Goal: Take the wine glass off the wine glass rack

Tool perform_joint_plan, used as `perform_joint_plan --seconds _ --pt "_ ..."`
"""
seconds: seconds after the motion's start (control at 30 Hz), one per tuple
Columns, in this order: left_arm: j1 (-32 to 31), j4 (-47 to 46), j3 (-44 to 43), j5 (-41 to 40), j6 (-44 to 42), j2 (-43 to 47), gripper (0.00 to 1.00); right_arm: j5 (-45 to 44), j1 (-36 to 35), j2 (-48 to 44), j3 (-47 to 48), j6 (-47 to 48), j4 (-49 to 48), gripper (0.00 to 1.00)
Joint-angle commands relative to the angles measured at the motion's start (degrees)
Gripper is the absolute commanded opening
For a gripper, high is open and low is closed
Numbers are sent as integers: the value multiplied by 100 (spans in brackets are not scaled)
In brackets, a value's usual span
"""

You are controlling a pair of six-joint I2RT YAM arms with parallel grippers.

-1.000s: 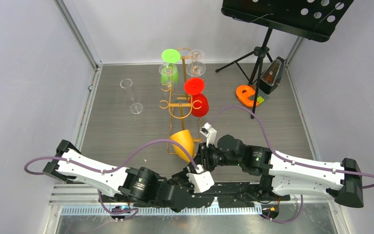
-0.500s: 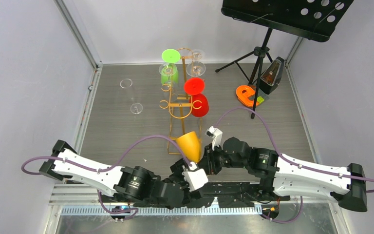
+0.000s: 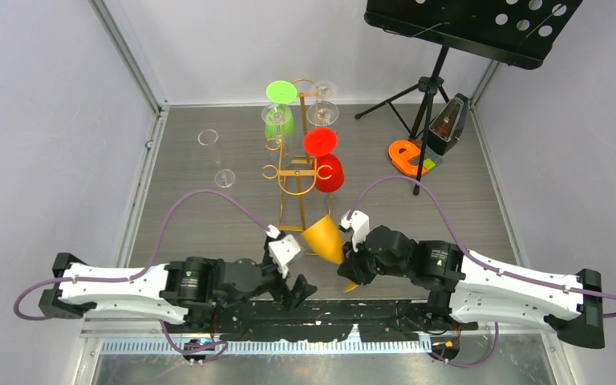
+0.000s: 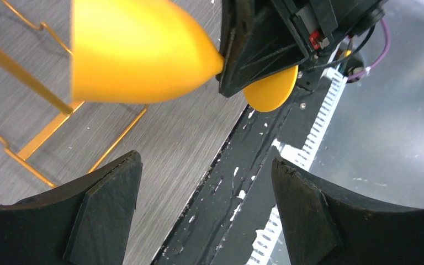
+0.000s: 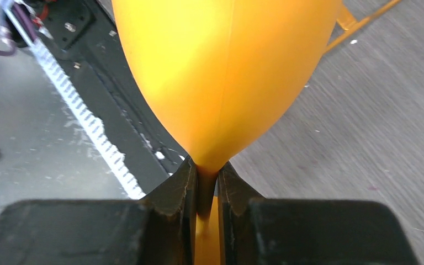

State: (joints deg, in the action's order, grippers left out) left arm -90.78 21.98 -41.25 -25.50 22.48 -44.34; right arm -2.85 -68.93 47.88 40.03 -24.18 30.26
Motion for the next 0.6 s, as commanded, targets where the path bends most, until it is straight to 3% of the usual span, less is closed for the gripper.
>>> perform_joint_plan --seconds 0.0,0.2,0.57 --pt "487 -601 236 660 463 571 87 -434 -25 -27 284 712 334 6" --pt "1403 -509 376 1178 1016 1052 89 -565 -24 10 508 1218 610 6" --pt "3578 -972 1056 3055 2111 1604 87 -992 -457 26 810 2315 847 6"
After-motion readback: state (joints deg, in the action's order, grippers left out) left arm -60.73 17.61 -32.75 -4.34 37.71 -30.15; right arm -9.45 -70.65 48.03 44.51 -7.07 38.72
